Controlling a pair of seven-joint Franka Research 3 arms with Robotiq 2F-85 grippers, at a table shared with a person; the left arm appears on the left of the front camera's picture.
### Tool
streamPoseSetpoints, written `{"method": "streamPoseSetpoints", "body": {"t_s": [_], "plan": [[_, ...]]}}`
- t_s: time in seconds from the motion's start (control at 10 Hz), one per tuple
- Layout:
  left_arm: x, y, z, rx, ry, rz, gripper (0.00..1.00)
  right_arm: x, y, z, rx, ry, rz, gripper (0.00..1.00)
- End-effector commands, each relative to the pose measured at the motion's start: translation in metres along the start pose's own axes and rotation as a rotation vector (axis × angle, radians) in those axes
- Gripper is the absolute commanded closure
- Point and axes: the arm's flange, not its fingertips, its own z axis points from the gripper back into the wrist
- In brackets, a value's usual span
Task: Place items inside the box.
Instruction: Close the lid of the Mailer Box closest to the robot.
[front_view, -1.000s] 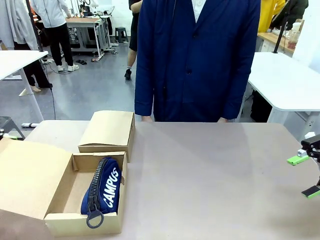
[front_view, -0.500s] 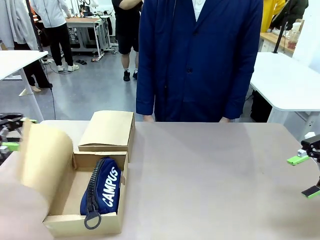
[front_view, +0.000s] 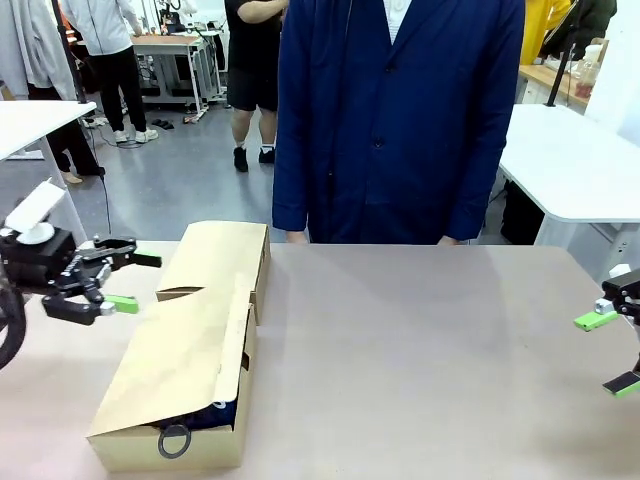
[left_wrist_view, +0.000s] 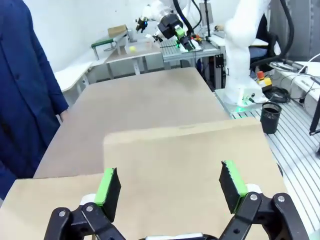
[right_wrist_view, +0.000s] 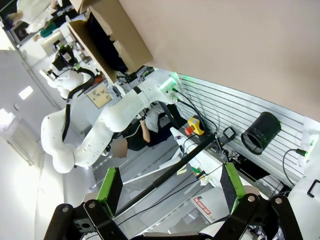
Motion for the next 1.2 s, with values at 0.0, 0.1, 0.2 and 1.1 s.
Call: {"method": "streamPoseSetpoints", "body": {"t_s": [0.0, 0.1, 0.2, 1.1], "plan": [[0.0, -0.03, -0.028, -0.042, 0.046, -0.002, 0.0, -0.003, 0.001, 0.001, 0.007, 0.003, -0.001, 0.0], [-0.004, -0.034, -0.037, -0.068, 0.089, -0.002, 0.0, -0.003, 0.001, 0.001, 0.007, 0.003, -0.001, 0.0], [-0.011, -0.037, -0.043, -0.091, 0.106, 0.016, 0.0, -0.003, 0.001, 0.001, 0.007, 0.003, -0.001, 0.0], [-0.062, -0.069, -0.067, -0.172, 0.317, 0.025, 0.0, -0.003, 0.001, 0.001, 0.007, 0.003, -0.001, 0.0]]}}
